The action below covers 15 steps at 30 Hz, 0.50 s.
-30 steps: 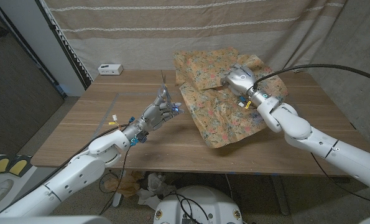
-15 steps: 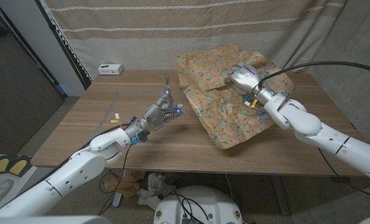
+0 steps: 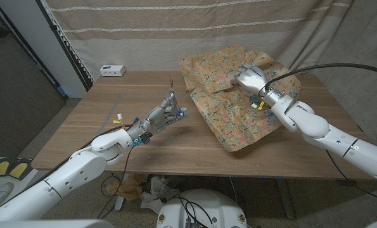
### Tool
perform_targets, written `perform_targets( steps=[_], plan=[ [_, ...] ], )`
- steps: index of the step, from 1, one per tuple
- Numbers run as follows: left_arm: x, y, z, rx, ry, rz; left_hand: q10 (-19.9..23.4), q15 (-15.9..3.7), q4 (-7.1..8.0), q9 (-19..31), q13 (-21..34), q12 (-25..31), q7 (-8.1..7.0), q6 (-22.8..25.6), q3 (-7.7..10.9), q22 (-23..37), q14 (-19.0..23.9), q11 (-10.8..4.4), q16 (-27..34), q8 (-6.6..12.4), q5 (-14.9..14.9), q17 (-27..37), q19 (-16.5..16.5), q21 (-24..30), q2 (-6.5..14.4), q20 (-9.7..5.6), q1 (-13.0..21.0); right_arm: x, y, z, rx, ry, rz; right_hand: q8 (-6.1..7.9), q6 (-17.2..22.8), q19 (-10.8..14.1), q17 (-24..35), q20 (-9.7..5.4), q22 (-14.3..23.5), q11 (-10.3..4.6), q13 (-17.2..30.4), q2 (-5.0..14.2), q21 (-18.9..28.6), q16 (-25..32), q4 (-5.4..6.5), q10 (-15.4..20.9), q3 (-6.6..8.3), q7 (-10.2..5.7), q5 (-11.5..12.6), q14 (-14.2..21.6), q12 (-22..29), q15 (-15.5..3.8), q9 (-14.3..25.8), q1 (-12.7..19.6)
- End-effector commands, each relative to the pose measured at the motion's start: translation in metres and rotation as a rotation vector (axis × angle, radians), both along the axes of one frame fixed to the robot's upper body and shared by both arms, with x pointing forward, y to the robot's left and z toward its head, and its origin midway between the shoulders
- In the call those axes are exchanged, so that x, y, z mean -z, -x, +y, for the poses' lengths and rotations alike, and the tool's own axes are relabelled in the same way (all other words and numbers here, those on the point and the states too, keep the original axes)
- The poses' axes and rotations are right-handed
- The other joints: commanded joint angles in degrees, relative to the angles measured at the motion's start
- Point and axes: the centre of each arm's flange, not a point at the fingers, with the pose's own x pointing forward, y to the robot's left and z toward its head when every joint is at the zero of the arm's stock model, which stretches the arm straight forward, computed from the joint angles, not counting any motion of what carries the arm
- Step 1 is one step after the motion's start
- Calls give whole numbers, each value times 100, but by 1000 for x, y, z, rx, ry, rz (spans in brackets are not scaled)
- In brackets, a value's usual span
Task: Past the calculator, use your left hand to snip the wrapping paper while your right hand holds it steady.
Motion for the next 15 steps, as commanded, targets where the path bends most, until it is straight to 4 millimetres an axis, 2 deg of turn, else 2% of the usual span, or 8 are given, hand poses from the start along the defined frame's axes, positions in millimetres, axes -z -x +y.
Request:
perform_targets(
  steps=[1, 8, 15],
  plan=[
    [-1, 0, 1, 5, -40, 13, 657, -913, 6, 21, 14, 54, 15, 20, 11, 11, 50, -648, -8, -3, 40, 12, -9, -2, 6, -5, 87, -9, 5, -13, 16, 49, -37, 17, 14, -56, 20, -634, 32, -21, 835, -1, 48, 25, 16, 21, 6, -4, 33, 4, 22, -1044, 8, 62],
    [-3, -1, -3, 32, -81, 29, 665, -912, -1, 21, 6, 58, 19, 8, 14, 11, 46, -651, -16, -11, 44, 15, -12, -2, 6, -4, 107, -22, 14, -23, 9, 84, -57, 4, -4, -148, 31, -664, 56, -16, 807, 9, 76, 5, 24, -45, 3, -1, 23, -40, 0, -1042, 19, 76],
    [-6, -2, -13, 65, -148, 35, 665, -910, -2, 21, 3, 61, 31, 16, 12, 11, 48, -650, -20, -10, 45, 17, -15, -2, 4, -2, 113, -33, 20, -22, -34, 121, -87, -1, -63, -209, 47, -734, 97, -22, 806, 24, 150, -24, 43, -125, 16, 0, 8, -101, 2, -1042, 76, 101]
  ],
)
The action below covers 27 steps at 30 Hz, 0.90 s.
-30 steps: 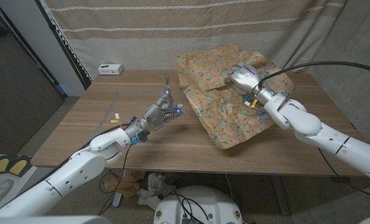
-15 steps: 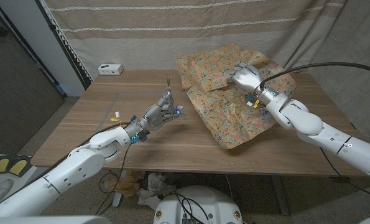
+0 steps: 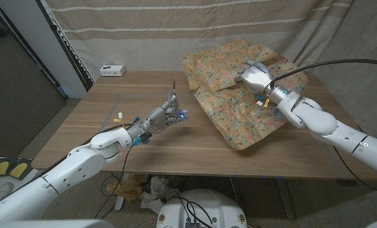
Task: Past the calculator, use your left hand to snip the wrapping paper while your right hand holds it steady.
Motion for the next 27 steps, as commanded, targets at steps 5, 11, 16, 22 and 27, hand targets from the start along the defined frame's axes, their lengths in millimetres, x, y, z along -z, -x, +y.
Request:
perform_targets(
  steps=[5, 11, 16, 22, 27],
  plan=[
    [-4, -2, -18, 69, -116, 23, 657, -908, -1, 21, 16, 49, 28, 19, 10, 11, 53, -650, -21, -13, 45, 19, -14, -1, -6, -2, 62, -23, 13, 1, -69, 108, -45, -1, -95, -46, 41, -781, 86, 8, 718, 25, 159, -39, 79, -88, 29, -1, 4, -65, 31, -1032, 89, 107],
    [-5, -2, -25, 95, -147, 22, 667, -908, -1, 21, 8, 52, 31, 23, 8, 11, 52, -647, -25, -13, 45, 20, -24, -4, -8, 6, 63, -27, 14, 5, -88, 147, -47, -17, -119, -64, 60, -791, 117, 5, 714, 25, 234, -43, 101, -106, 39, -5, -5, -78, 49, -1031, 98, 114],
    [-5, -2, -29, 110, -164, 29, 672, -907, 1, 21, 4, 54, 29, 33, 6, 12, 59, -649, -25, -10, 46, 22, -24, -4, -11, 5, 62, -30, 11, 3, -69, 175, -46, -24, -123, -102, 82, -801, 147, 5, 716, 25, 312, -48, 121, -132, 46, -5, -16, -93, 72, -1031, 111, 121],
    [-2, -5, -37, 145, -182, 76, 676, -908, 2, 21, 9, 64, 40, 35, 5, 12, 48, -642, -33, -12, 46, 24, -28, -4, -13, 9, 63, -39, 5, -1, -20, 255, -23, -26, -127, -129, 97, -811, 168, 4, 703, 25, 370, -56, 131, -144, 52, -5, -24, -113, 82, -1031, 126, 129],
    [0, -5, -44, 181, -215, 99, 677, -905, 3, 21, 23, 76, 37, 36, 3, 12, 62, -649, -31, -13, 46, 25, -30, -4, -14, 6, 63, -42, 3, -6, -6, 288, -17, -30, -123, -166, 115, -827, 192, 5, 698, 23, 439, -64, 138, -156, 58, -5, -31, -133, 104, -1030, 136, 143]
  ],
)
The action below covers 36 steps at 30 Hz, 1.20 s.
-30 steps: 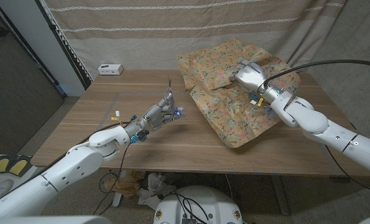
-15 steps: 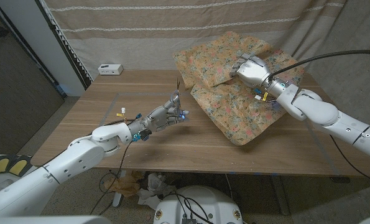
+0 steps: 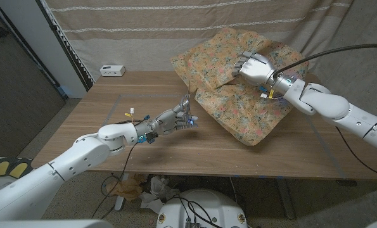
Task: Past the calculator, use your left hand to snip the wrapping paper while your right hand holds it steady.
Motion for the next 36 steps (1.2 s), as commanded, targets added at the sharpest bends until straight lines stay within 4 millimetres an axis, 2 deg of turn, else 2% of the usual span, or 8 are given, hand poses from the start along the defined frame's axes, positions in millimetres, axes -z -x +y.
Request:
perform_targets(
  steps=[1, 7, 18, 36],
  plan=[
    [3, -2, -15, 68, -60, 61, 664, -906, 4, 21, 27, 50, 28, 3, 2, 12, 63, -644, -32, -15, 46, 27, -30, -3, -15, 5, 62, -8, -6, -7, 45, 103, 16, -10, -5, -41, 41, -838, 40, -6, 411, -2, 96, -38, 48, -37, 13, 12, -2, -38, 47, -1051, 31, 74],
    [3, -3, -15, 70, -62, 66, 675, -906, 8, 21, 6, 45, 32, 7, 0, 13, 70, -644, -31, -15, 46, 29, -30, -3, -17, 2, 57, -2, -3, -6, 35, 91, 14, -16, -2, -93, 71, -851, 75, -7, 390, 2, 212, -53, 62, -72, 22, 13, -18, -83, 69, -1050, 54, 92],
    [10, 0, -15, 74, -59, 85, 675, -906, 16, 21, 2, 49, 38, 5, -2, 13, 61, -638, -40, -18, 47, 33, -32, -2, -16, 4, 47, -3, 3, -9, 25, 58, -4, -67, -19, -249, 169, -864, 133, -10, 334, -1, 590, -60, 103, -133, 40, 13, -54, -129, 170, -1050, 84, 113],
    [14, 4, -17, 68, -52, 93, 669, -900, 29, 22, 6, 63, 32, -7, -6, 14, 67, -635, -48, -27, 47, 40, -31, 1, -16, -6, 31, 6, 12, -17, 18, 44, -6, -123, -20, -451, 269, -863, 96, -9, 242, -6, 1084, -70, 108, -177, 42, 13, -69, -142, 304, -1050, 114, 138]
  ],
)
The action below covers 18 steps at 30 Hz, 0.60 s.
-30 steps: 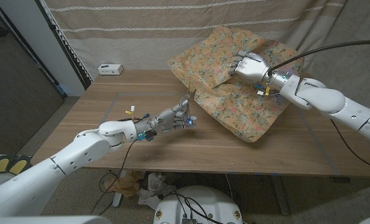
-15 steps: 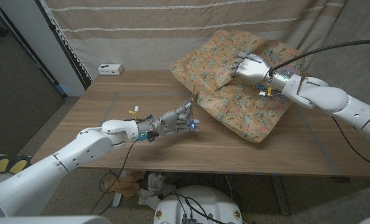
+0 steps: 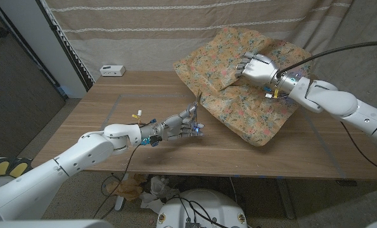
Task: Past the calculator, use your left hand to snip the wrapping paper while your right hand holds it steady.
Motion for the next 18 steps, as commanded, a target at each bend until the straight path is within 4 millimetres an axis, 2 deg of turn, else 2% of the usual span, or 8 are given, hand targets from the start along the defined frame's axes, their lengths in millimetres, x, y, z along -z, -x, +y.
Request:
perform_targets(
  steps=[1, 8, 11, 12, 13, 15, 16, 18],
  plan=[
    [2, 2, -2, -3, -3, 6, 671, -900, 30, 22, 17, 25, 31, -2, -5, 14, 75, -637, -1, -28, 47, 12, -23, 0, -16, 7, 31, 5, 6, -6, 0, -4, 1, -37, -18, -46, 38, -850, -5, 11, 223, 5, 124, -32, 36, -25, 1, 13, 8, -22, 65, -1071, 37, 56],
    [0, 0, 0, -10, -8, 7, 672, -904, 36, 22, 18, 33, 36, 7, -6, 14, 78, -628, -4, -25, 48, 15, -23, 1, -14, 7, 24, 8, 12, -12, 2, -9, 1, -73, -19, -153, 79, -870, -66, 13, 173, 7, 396, -44, 55, -67, 4, 14, -4, -38, 126, -1071, 43, 47],
    [-1, 0, 0, -11, -10, 6, 669, -905, 38, 22, 13, 34, 33, 12, -6, 14, 78, -613, -7, -24, 48, 17, -21, 2, -16, 4, 23, 12, 10, -14, 10, -9, 10, -91, -14, -255, 113, -873, -144, 12, 147, 3, 667, -57, 56, -92, 9, 13, -11, -50, 200, -1071, 68, 52],
    [-1, 0, 0, -12, -11, 5, 668, -905, 38, 22, 13, 34, 36, 16, -6, 14, 76, -606, -8, -23, 48, 18, -23, 1, -16, 5, 23, 14, 9, -14, 11, -10, 15, -124, 9, -397, 157, -872, -284, 11, 78, 2, 1049, -67, 58, -109, 13, 13, -19, -59, 284, -1072, 76, 53],
    [-2, -1, 0, -11, -10, 5, 667, -905, 39, 22, 12, 34, 33, 14, -6, 14, 76, -610, -9, -24, 48, 18, -24, 1, -16, 0, 22, 15, 9, -15, 12, -12, 19, -127, 6, -413, 163, -873, -304, 12, 80, 2, 1097, -67, 57, -117, 13, 13, -19, -57, 298, -1072, 82, 54],
    [-3, -1, 0, -10, -14, 1, 666, -901, 40, 22, 8, 33, 33, 12, -6, 14, 67, -604, -14, -25, 48, 19, -23, 2, -16, 0, 22, 17, 7, -15, 14, -13, 26, -173, 19, -675, 216, -871, -582, 12, -13, 2, 1820, -81, 56, -175, 11, 13, -21, -64, 432, -1073, 121, 57],
    [-4, -1, -1, -9, -15, 1, 670, -900, 40, 22, 2, 32, 33, 6, -6, 14, 70, -601, -13, -28, 48, 19, -26, 0, -16, 1, 21, 18, 6, -16, 16, -12, 29, -218, 48, -931, 247, -866, -722, 8, -93, -4, 2530, -91, 58, -220, 11, 14, -21, -67, 545, -1073, 138, 53],
    [-5, -1, 0, -11, -18, -3, 667, -901, 41, 22, 0, 32, 30, 8, -6, 14, 78, -584, -11, -27, 48, 20, -28, 0, -16, 4, 20, 19, 5, -17, 19, -12, 35, -232, 53, -1007, 257, -865, -730, 8, -112, -4, 2740, -89, 52, -217, 4, 13, -22, -59, 580, -1073, 147, 50]
  ],
)
